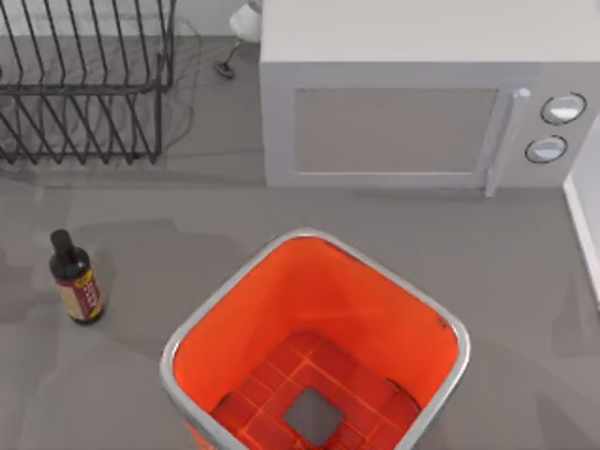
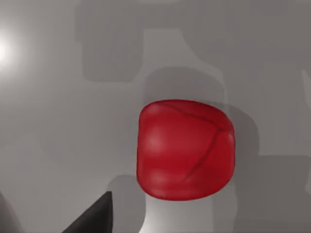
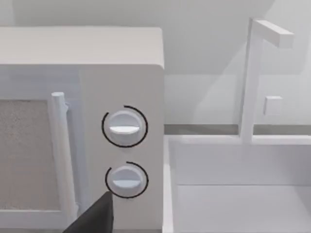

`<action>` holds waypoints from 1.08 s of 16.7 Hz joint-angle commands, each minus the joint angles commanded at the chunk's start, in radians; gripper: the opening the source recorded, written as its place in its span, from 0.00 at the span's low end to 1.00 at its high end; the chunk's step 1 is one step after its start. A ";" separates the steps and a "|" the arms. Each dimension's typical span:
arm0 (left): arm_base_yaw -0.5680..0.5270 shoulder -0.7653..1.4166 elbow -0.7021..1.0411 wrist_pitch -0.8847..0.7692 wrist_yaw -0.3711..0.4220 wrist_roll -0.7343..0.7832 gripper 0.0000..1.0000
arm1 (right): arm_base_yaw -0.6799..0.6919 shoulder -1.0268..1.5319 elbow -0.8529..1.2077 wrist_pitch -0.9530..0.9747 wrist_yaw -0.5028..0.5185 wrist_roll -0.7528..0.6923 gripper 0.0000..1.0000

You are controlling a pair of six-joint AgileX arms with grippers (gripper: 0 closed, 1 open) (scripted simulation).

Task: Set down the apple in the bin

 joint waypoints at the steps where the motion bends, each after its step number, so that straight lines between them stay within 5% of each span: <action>1: 0.011 0.060 0.040 -0.035 -0.002 0.004 1.00 | 0.000 0.000 0.000 0.000 0.000 0.000 1.00; 11: 0.038 0.205 0.130 -0.122 -0.011 0.009 1.00 | 0.000 0.000 0.000 0.000 0.000 0.000 1.00; 18: 0.038 0.310 0.025 0.094 -0.011 0.007 1.00 | 0.000 0.000 0.000 0.000 0.000 0.000 1.00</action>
